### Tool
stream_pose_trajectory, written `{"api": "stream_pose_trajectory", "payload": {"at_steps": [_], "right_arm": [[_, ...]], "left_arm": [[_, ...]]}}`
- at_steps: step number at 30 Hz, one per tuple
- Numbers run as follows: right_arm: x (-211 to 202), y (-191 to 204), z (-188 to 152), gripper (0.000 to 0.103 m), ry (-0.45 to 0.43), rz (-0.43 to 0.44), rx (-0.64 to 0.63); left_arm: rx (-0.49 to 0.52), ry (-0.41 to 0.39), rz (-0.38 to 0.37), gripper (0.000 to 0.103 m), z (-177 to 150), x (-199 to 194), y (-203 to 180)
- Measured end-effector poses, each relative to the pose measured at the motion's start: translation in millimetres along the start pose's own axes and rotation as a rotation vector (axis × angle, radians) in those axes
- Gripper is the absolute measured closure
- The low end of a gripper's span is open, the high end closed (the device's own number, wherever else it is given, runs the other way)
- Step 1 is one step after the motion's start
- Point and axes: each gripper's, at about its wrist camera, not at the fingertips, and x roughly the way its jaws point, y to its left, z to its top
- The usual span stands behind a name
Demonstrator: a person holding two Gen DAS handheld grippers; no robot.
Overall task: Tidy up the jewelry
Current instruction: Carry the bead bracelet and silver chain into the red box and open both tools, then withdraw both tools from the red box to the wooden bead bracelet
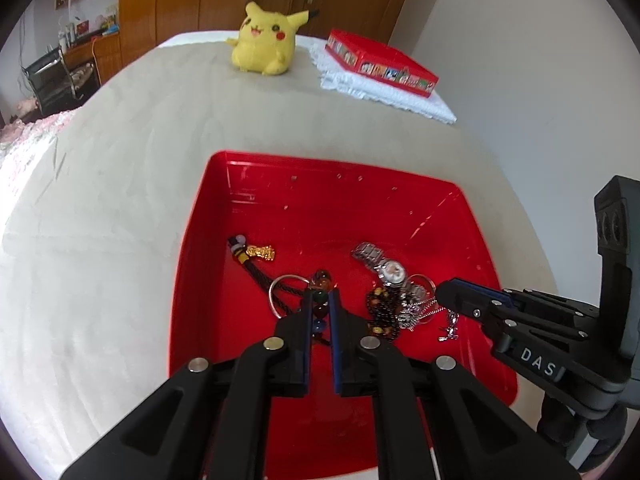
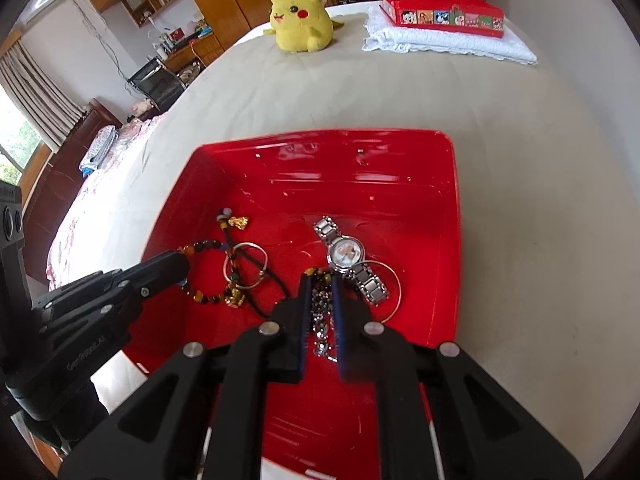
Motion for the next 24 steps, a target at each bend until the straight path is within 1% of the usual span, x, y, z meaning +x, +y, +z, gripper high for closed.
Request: {"api": "stream_pose_trajectory", "payload": {"at_steps": [1,2,3,4,5,10,12,15,16,17,19,24], "right_arm": [[0,0,-1,0.089,-0.002,0.001,-0.003],[0,0,-1,0.088,-0.004,-0.001,-0.004],[-2,-1,-2,0.084,-0.009,-0.003,-0.006],[-3,-1,-3,0.081,-0.012,-0.002,-0.005],[-6,-2,-5,0.081,-0.018,0.0,-0.001],[-24,-4,-14,0.081,-0.043,0.0,0.004],[-34,-3,-22,0.081,-0.054,0.0,0.006],[-49,1,-36,0.081,-0.068,0.0,-0.003],[-52,2,-41,0.081,-0.07,0.003,-0.004],[-57,4,-47,0.081,-0.073,0.007,-0.007],[-63,9,-59,0.081,-0.074,0.008,-0.02],[-75,24,-94,0.081,-0.059,0.032,-0.057]], "left_arm": [[-0.001,0.006,0.005,0.091,-1,2,1],[-0.003,0.01,0.008,0.08,-1,3,1],[-0.008,0.011,0.012,0.074,-3,2,1],[-0.012,0.007,0.017,0.065,-4,1,2],[-0.013,0.004,0.019,0.061,-4,-1,2],[0.002,-0.029,0.029,0.061,-17,-25,-2],[0.008,-0.041,0.043,0.057,-24,-36,-3],[0.013,-0.074,0.065,0.049,-44,-58,-4],[0.016,-0.088,0.075,0.044,-51,-66,-4],[0.017,-0.098,0.082,0.034,-55,-71,-4],[0.022,-0.128,0.1,0.026,-71,-85,-4],[0.037,-0.16,0.141,0.023,-109,-109,-3]]}}
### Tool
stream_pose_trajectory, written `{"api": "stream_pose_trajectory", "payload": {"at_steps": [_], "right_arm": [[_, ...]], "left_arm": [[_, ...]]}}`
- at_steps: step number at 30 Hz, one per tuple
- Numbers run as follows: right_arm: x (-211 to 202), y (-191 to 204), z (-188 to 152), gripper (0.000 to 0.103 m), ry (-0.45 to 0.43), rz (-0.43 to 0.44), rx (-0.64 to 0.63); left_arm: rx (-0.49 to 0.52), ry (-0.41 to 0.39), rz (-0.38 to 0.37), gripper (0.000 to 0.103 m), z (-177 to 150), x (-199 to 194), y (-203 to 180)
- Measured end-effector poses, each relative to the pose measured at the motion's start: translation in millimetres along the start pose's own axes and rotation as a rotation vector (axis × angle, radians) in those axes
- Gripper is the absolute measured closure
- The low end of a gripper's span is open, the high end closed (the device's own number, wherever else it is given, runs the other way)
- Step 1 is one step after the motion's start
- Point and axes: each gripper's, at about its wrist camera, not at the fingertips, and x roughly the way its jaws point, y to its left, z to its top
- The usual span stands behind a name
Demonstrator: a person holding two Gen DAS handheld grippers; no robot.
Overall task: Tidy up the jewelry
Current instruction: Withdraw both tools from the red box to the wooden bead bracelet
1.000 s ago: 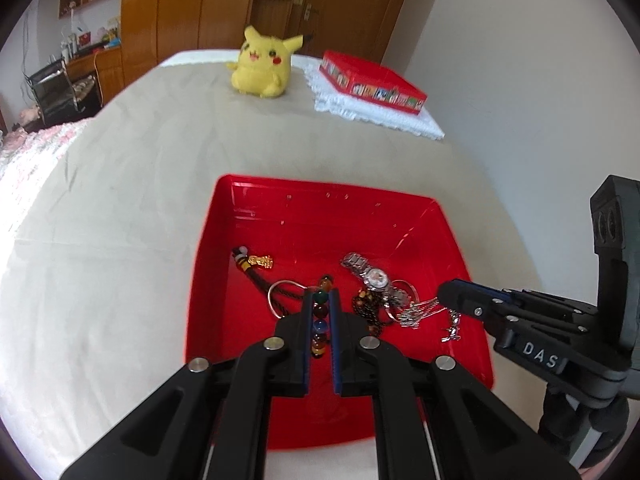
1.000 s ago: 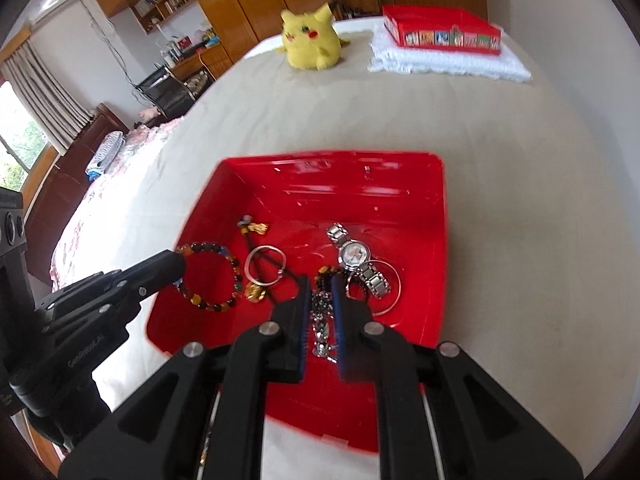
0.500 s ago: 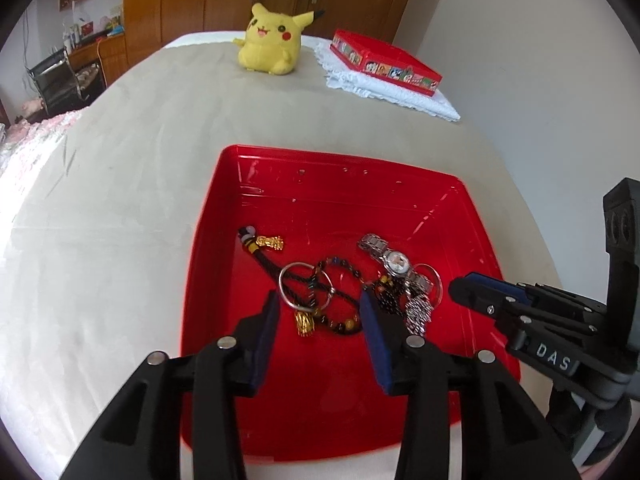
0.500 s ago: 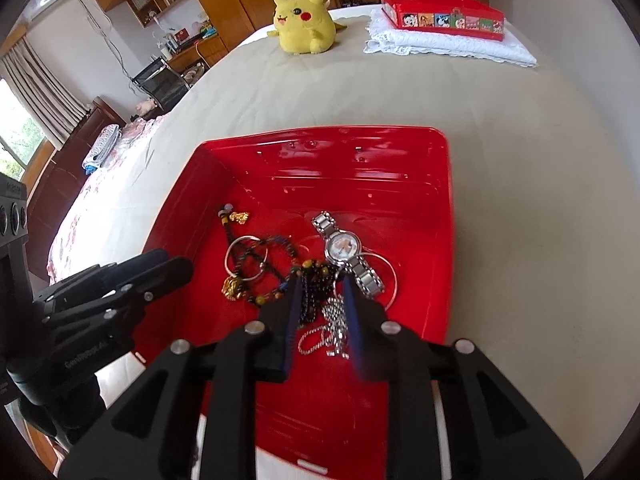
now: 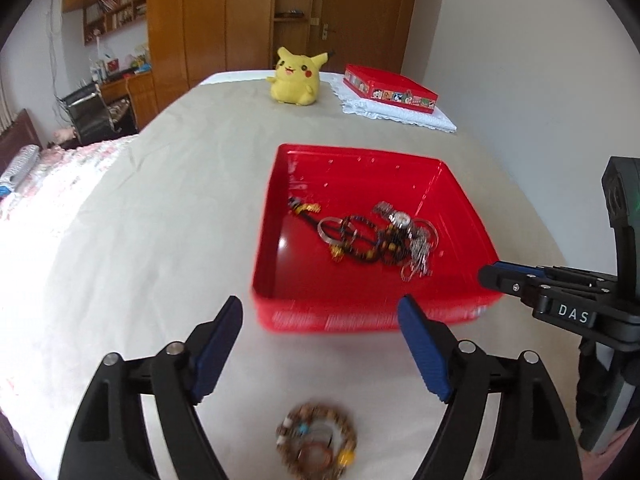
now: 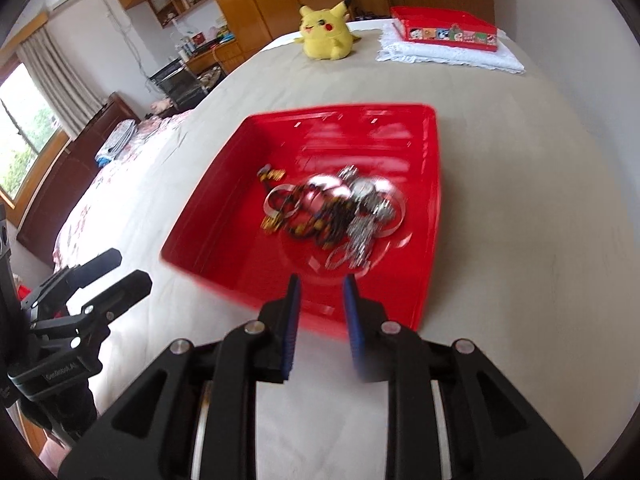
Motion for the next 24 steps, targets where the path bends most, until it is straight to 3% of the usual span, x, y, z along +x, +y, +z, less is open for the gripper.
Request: {"api": "stream_pose_trajectory", "payload": {"at_steps": [10,12,14,16,24], "right_arm": [[-6,40,-55,0.081,0.047,0.053,-0.05],[-6,47,-62,0.081,0.054,0.065,-0.053],[-4,55,-70,0.081,0.065,0.073,-0.057],[0,62,-76,0.081,0.08,0.082,-0.059],[26,93,-90,0.081,0.155,0.098,-0.072]], "left_arm": [[-0.019,-0.003,-0.02,0.023,-50,-37,15],[-0.028,0.002,-0.022,0.02,-56,-40,21],[-0.03,0.009,-0.024,0.01,-61,-41,28],[-0.03,0.023,-0.017,0.005,-65,-37,38],[-0.13,0.148,0.009,0.004,-79,4,93]]}}
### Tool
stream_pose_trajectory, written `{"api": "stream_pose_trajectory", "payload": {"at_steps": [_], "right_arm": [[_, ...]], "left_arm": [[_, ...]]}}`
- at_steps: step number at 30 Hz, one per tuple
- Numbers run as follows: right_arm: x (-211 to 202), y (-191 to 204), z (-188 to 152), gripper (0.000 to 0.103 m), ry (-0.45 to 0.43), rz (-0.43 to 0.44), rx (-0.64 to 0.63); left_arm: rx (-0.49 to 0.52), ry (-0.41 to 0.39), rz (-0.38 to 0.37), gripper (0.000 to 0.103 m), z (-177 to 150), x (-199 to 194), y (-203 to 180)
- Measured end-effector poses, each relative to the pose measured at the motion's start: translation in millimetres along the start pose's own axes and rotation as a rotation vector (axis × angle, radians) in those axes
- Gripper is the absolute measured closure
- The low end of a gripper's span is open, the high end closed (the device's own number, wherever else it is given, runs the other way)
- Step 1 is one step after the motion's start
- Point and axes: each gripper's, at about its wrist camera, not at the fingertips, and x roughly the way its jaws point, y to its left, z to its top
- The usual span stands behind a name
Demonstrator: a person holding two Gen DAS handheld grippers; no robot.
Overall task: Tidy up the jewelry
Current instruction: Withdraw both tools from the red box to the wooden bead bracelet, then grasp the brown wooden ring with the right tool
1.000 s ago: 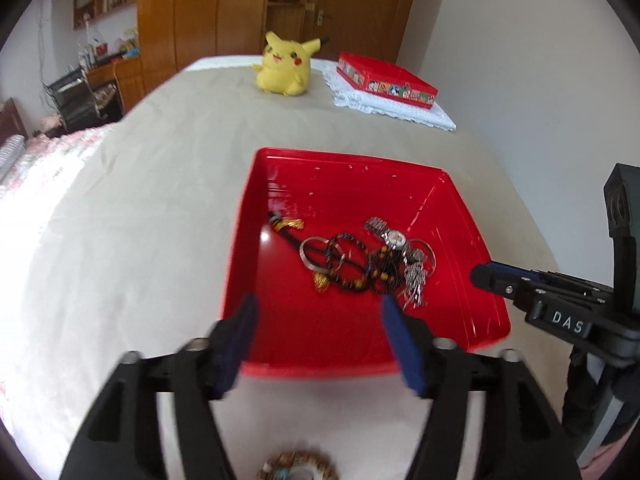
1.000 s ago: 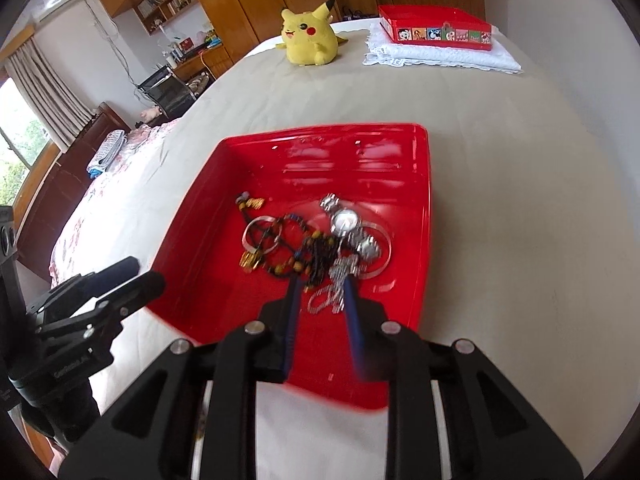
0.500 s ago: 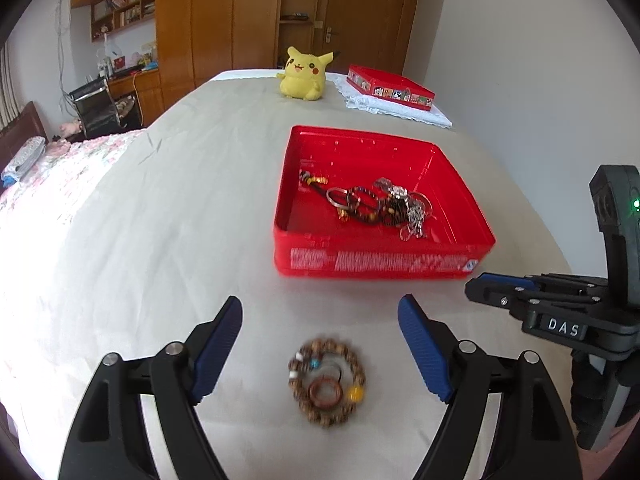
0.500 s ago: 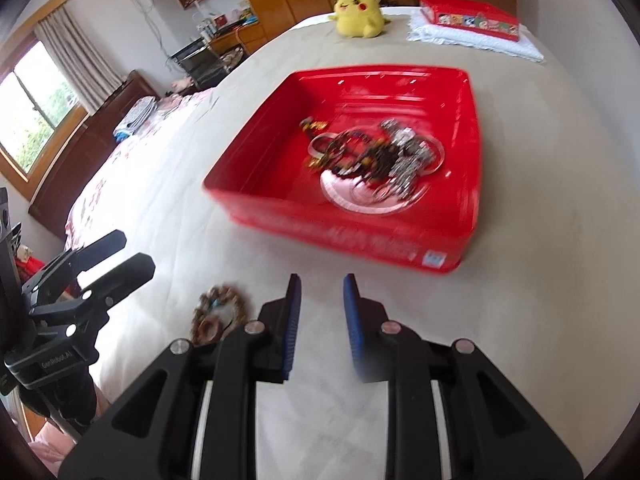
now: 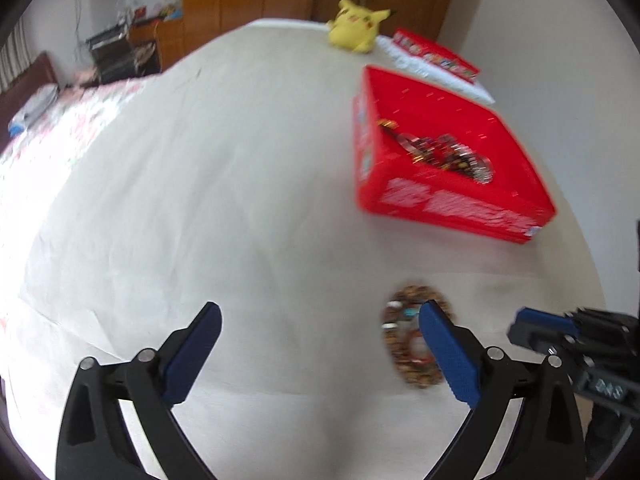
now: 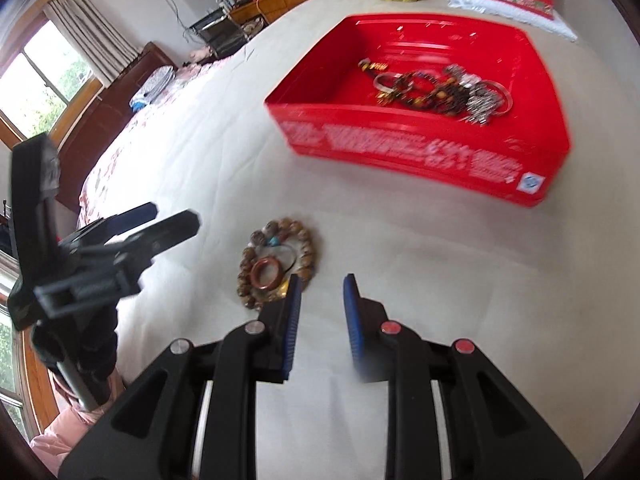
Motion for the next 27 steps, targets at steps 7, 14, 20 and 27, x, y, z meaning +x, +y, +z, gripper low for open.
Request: {"api": "stream_pose_trajectory", "payload": {"at_steps": [7,14,20,27], "right_arm": [[22,22,8,0.081,0.041,0.02,-0.014],[42,33,15,0.083,0.081,0.015,-0.032],[54,31,16,0.084,0.112,0.006,-0.025],[55,34,15,0.081,0.121,0.001,-0.044]], "left_arm": [[-0.048,0.003,0.063,0.004,3,25,32],[-0.05,0.015,0.048,0.004,-2,32,40],[-0.037,0.009,0.04,0.004,-2,29,39],[-0.049,0.004,0.039,0.004,-2,26,42]]}}
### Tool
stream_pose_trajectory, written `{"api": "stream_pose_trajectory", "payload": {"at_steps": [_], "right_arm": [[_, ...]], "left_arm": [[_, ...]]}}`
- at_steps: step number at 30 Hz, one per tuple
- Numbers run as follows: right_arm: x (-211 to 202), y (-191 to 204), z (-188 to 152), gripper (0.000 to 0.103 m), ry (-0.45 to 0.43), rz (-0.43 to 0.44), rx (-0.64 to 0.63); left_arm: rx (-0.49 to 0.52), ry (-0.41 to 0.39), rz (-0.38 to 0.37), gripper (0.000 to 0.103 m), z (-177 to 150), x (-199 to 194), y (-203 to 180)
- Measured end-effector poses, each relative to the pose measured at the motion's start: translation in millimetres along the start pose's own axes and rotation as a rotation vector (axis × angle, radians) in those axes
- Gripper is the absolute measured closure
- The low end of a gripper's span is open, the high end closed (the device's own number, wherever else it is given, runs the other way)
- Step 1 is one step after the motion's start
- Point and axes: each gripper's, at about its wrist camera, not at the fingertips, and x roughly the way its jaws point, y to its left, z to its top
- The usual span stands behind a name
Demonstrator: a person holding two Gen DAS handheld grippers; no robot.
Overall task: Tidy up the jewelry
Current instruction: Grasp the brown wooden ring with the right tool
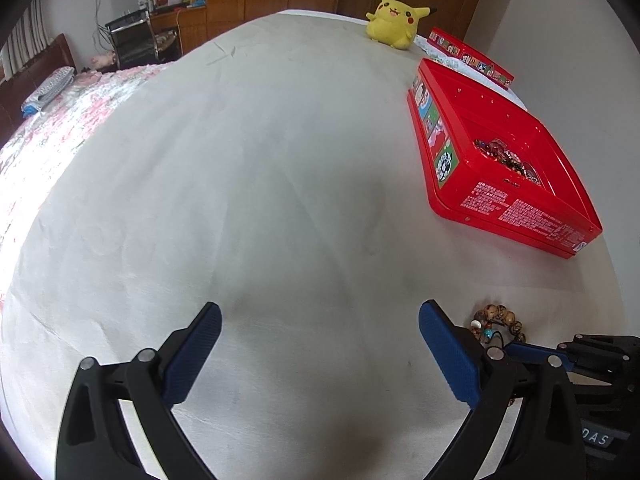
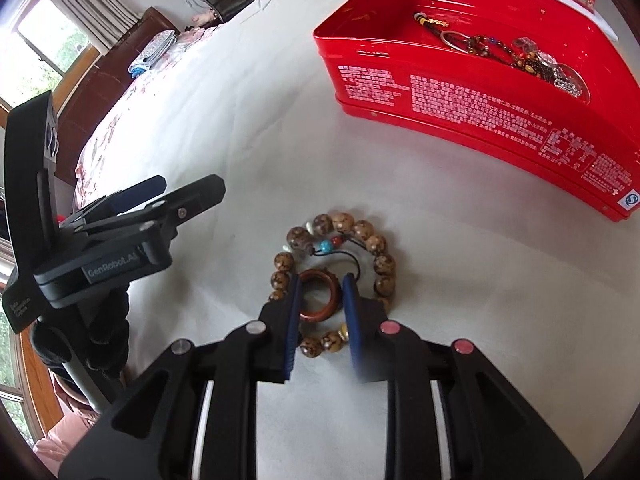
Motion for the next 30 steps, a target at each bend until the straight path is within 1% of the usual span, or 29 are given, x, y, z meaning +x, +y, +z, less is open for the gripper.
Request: {"api": "stream_pose_trajectory", "payload": {"at_steps": [8,9,10,11,15,19,22,25,30], "right_arm": [[3,5,-1,0.081,0.003,-0.004,-0.014],[5,6,0,0.085,0.002,-0.011,-0.015],[8,7,1,0.092,0.002,-0.018,-0.013],[9,6,0,0.095,-0.002,-0.021,-0.01],[2,4,-2,0.097,-0.015,0.001,-0.005],[-15,-6,-5,0.097,-0.056,0.035,0.018],[-31,-17,-9,0.097,-0.095,0.036,0.028],[-44,-31,-17,0.097,-0.119,0.024,0.057],[-51,-61,-34,0.097,-0.122,-0.019,0.112]], "left_arm": [[-0.003,0.011,-0.007,0.004,-1,2,1],[-0.003,0.012,-0.007,0.004,0,3,1],[-0.003,0.015,-0.008,0.004,0,3,1],[-0.006,0.018,-0.008,0.004,-1,4,2],[-0.002,0.02,-0.004,0.004,-2,5,2],[0.008,0.015,0.0,0.004,-1,6,1],[0.018,0.012,-0.004,0.004,-2,7,-1],[0.026,0.005,-0.011,0.004,-3,6,-3],[0.034,-0.003,-0.04,0.007,-6,0,-13]]}}
